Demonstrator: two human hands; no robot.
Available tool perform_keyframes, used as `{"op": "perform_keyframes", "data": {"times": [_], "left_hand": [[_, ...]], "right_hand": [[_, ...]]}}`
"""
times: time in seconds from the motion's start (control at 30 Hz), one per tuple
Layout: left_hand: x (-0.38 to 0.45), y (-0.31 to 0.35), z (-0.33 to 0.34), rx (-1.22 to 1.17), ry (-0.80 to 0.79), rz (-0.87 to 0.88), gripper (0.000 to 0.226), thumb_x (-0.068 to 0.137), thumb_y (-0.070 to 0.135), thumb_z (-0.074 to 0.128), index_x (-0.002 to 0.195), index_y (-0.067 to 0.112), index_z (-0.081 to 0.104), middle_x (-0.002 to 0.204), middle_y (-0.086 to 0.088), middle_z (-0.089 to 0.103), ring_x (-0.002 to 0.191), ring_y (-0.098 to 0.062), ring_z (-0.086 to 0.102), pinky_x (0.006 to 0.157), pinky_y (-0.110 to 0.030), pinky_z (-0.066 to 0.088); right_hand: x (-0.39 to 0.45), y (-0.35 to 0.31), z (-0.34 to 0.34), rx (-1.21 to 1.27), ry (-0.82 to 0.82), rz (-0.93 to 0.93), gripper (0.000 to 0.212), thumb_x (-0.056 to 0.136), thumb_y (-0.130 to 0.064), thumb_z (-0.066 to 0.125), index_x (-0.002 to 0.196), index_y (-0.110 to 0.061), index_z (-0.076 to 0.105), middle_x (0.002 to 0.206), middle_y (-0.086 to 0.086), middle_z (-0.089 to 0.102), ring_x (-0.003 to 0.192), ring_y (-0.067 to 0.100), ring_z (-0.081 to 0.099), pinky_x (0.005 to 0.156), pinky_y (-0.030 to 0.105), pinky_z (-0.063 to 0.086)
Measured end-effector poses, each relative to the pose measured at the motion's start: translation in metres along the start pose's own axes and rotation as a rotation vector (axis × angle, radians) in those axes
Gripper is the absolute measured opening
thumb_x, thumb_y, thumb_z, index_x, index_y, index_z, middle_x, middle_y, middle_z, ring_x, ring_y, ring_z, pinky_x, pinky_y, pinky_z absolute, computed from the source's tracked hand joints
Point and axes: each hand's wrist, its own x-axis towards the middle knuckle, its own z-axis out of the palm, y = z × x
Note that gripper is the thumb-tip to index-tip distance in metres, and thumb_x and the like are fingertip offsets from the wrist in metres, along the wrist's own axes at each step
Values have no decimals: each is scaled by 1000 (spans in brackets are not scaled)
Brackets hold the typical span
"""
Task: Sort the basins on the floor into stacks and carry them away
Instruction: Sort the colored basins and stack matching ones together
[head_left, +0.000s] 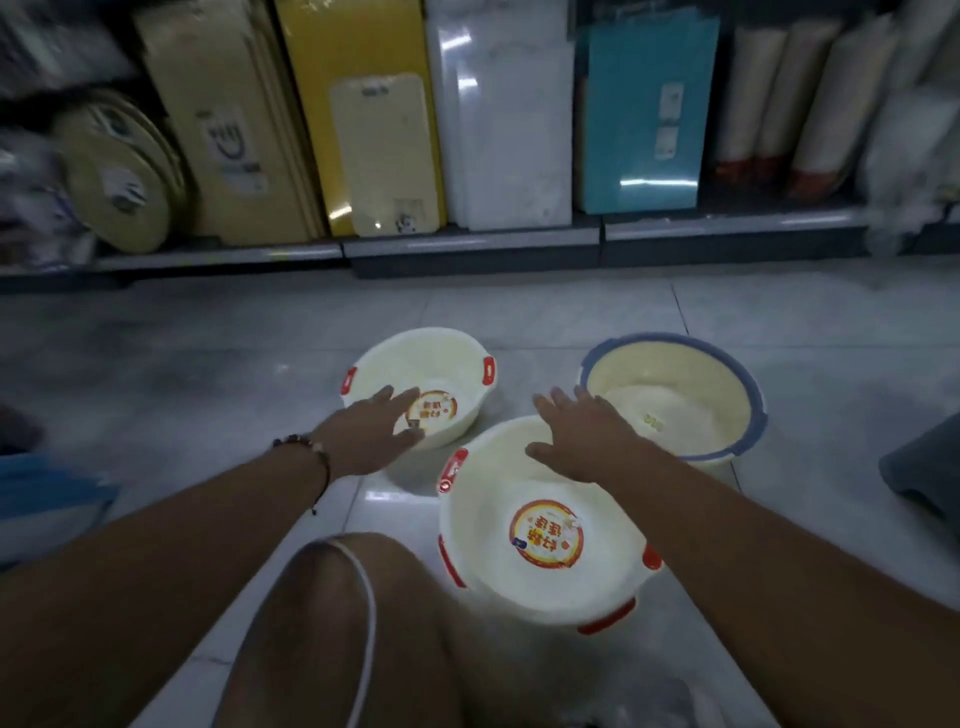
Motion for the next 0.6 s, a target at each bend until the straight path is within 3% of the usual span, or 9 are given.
{"op": "perform_keyframes", "data": {"times": [0.13, 0.23, 0.47, 0.6], "left_hand": [[-16, -14, -22, 29, 40, -22, 70, 98, 54, 40, 157, 28, 11, 163, -9, 14, 142, -32, 33, 111, -47, 36], [-19, -28, -14, 70, 5, -15, 70, 98, 55, 40, 156, 29, 11, 162, -9, 17, 139, -32, 37, 109, -46, 39], [30, -80, 42, 146, -89, 20, 70, 96, 55, 43, 154, 29, 15, 146, -7, 41, 126, -28, 49, 101, -42, 44], [80, -116, 93, 139, -163, -35, 68, 96, 51, 44, 154, 35, 12, 150, -10, 37, 127, -32, 46, 104, -43, 40]], "right_hand": [[-4, -45, -32, 17, 58, -64, 70, 95, -58, 40, 153, -25, 19, 161, 4, 20, 148, 31, 15, 119, 49, 15], [-1, -66, -33, 14, 12, -65, 69, 95, -56, 41, 153, -26, 19, 161, 3, 19, 149, 30, 14, 119, 49, 14], [59, -85, 12, -98, -181, -44, 72, 95, -53, 46, 154, -25, 15, 162, 4, 17, 147, 33, 16, 118, 48, 13], [120, -87, 48, -113, -238, -27, 68, 94, -50, 47, 151, -23, 23, 159, 5, 24, 145, 32, 22, 118, 46, 17]]}}
